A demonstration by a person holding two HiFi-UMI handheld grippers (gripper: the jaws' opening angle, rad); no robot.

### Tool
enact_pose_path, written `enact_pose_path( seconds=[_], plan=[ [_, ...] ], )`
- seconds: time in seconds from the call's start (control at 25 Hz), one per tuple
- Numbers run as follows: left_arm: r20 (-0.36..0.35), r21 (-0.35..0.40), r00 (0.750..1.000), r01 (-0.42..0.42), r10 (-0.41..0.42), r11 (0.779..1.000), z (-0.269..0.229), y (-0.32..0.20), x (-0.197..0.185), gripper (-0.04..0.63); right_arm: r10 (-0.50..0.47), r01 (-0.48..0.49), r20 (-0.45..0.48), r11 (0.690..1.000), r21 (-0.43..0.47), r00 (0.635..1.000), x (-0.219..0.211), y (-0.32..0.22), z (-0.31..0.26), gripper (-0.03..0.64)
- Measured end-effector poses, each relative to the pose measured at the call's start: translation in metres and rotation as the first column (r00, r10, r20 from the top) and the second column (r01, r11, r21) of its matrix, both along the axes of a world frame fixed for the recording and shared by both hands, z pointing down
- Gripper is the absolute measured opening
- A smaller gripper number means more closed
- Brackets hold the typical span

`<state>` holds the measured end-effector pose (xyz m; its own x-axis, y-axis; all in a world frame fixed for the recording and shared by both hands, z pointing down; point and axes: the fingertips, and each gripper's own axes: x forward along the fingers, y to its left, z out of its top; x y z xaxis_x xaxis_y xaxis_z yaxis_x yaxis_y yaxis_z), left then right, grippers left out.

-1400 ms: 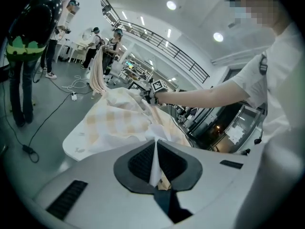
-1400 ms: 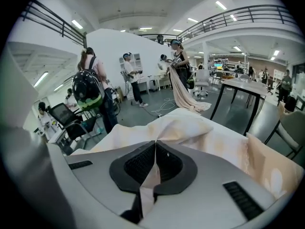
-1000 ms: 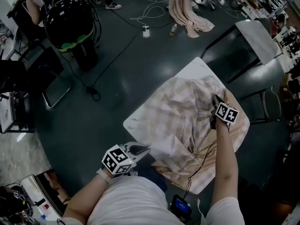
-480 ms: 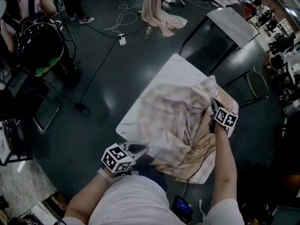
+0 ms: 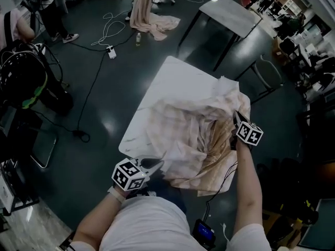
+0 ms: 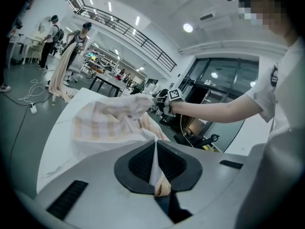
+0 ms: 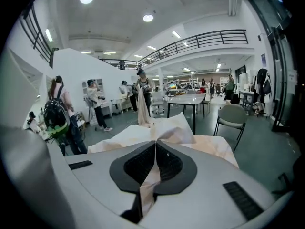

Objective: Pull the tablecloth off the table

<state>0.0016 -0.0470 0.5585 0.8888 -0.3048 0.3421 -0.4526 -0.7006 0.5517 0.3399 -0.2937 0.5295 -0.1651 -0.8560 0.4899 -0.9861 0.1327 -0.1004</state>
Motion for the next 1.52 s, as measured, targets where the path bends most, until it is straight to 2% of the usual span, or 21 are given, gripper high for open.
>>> enact_pose_path(
  seconds=[0.32, 0.56, 0.8, 1.12, 1.32, 1.52],
  plan=[
    [0.026, 0.008, 0.999, -0.032, 0.032, 0.999, -0.001, 0.011, 0.036, 0.014, 0.107, -0.108, 0.029, 0.993, 0.043, 0.994, 0.067, 0.062, -0.017, 0.028],
    [0.105, 0.066, 0.994, -0.049, 0.042, 0.997, -0.003, 0.022, 0.059, 0.014, 0.135, -0.137, 0.041, 0.988, 0.069, 0.99, 0.1, 0.104, -0.027, 0.027],
    [0.088, 0.072, 0.996, -0.02, 0.014, 0.997, -0.011, 0.048, 0.088, 0.014, 0.142, -0.146, 0.052, 0.985, 0.087, 0.989, 0.131, 0.156, -0.037, 0.028],
    [0.074, 0.094, 0.997, -0.011, 0.004, 0.996, -0.019, 0.073, 0.113, 0.014, 0.16, -0.171, 0.075, 0.971, 0.169, 0.984, 0.159, 0.213, -0.072, 0.026],
    [0.056, 0.125, 0.998, -0.009, 0.002, 0.992, -0.031, 0.084, 0.131, 0.014, 0.178, -0.196, 0.094, 0.949, 0.246, 0.98, 0.179, 0.244, -0.106, 0.027],
    [0.039, 0.145, 0.999, -0.017, 0.011, 0.989, -0.041, 0.099, 0.151, 0.012, 0.22, -0.258, 0.146, 0.903, 0.343, 0.964, 0.21, 0.286, -0.153, 0.026]
  ],
)
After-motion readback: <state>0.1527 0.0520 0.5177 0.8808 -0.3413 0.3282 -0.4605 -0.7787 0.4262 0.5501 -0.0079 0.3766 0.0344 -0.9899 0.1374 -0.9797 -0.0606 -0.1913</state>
